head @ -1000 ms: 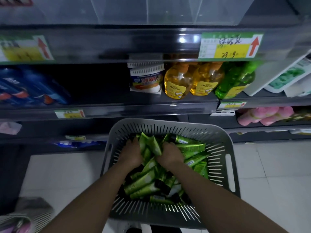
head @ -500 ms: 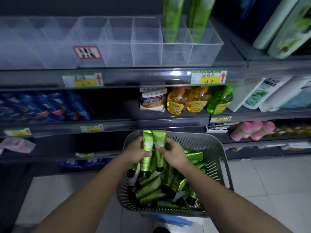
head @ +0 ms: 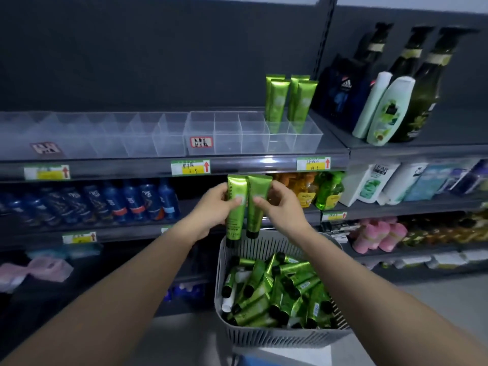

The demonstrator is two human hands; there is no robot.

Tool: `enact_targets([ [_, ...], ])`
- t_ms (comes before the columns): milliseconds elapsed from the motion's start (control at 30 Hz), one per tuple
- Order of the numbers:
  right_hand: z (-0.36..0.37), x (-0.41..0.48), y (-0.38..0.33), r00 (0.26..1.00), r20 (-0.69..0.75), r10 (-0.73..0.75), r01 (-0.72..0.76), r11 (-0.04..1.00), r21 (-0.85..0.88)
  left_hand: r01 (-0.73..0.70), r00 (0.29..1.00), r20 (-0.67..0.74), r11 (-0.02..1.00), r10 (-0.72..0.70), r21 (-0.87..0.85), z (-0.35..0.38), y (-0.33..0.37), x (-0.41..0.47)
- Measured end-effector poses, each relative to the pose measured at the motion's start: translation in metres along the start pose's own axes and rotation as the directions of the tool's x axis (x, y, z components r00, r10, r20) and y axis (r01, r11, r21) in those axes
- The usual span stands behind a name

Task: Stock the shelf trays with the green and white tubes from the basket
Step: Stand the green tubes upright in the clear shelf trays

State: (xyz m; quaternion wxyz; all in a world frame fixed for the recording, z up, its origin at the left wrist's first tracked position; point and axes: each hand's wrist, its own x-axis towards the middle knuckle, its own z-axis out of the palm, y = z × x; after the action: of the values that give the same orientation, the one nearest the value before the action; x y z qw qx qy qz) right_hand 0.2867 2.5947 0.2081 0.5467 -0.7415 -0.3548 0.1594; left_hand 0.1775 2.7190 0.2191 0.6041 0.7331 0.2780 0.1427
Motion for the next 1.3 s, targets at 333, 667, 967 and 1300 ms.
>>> enact_targets([
  [333,-0.036,0.056,-0.086,0.965,-0.131,-0.227,0.220,0.973,-0.065,-0.274,0.950,-0.141,0.961,0.277,0.040,-0.030,0.109,0.029],
  [667,-0.056,0.127,-0.125,0.922,-0.171,-0.348,0.298,0.918,-0.262,-0.345,0.880,-0.313,0.934,0.357,0.095,-0.055,0.162,0.106],
  [967,-0.050,0.172,-0.126,0.894,-0.268,-0.358,0.279,0.915,-0.293,-0.382,0.871,-0.286,0.916,0.400,0.119,-0.060,0.176,0.168],
  [1300,-0.037,0.205,-0.115,0.881,-0.348,-0.320,0.201,0.919,-0.338,-0.348,0.912,-0.167,0.923,0.374,0.164,-0.062,0.158,0.226],
])
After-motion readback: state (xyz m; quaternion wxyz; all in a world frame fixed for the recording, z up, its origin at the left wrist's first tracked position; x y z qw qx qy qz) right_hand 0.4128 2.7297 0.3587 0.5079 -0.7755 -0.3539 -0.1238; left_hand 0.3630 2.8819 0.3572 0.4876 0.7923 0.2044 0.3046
